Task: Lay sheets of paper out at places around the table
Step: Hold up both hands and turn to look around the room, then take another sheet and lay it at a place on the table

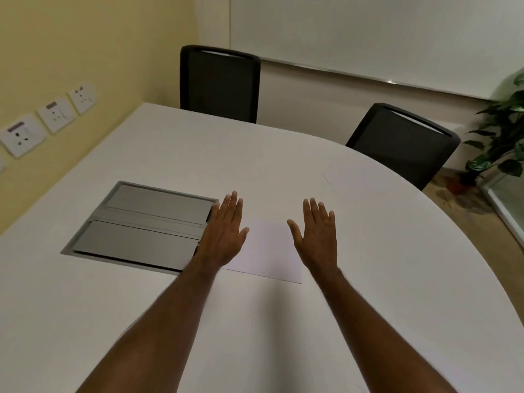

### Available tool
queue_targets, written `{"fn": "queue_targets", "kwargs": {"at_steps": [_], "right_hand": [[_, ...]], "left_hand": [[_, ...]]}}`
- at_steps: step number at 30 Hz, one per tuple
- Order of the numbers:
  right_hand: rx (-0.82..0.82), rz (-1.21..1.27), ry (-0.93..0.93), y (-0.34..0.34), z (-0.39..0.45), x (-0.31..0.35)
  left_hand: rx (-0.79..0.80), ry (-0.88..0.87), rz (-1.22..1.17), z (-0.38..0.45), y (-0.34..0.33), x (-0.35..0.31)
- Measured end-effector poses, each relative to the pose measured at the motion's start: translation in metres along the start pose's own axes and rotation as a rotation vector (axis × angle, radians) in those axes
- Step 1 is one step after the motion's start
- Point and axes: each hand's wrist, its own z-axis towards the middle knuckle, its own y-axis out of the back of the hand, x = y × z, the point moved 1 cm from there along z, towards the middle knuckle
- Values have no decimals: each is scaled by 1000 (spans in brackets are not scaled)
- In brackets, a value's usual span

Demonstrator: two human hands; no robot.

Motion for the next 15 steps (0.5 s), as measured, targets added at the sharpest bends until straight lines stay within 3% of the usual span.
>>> {"fn": "queue_targets", "kwargs": {"at_steps": [9,15], "right_hand": [[273,74,-221,-135,3,-46],[397,24,-332,-185,15,-75]], "left_hand": [[197,125,-71,14,-133,25],[225,160,-62,13,-182,46]]}}
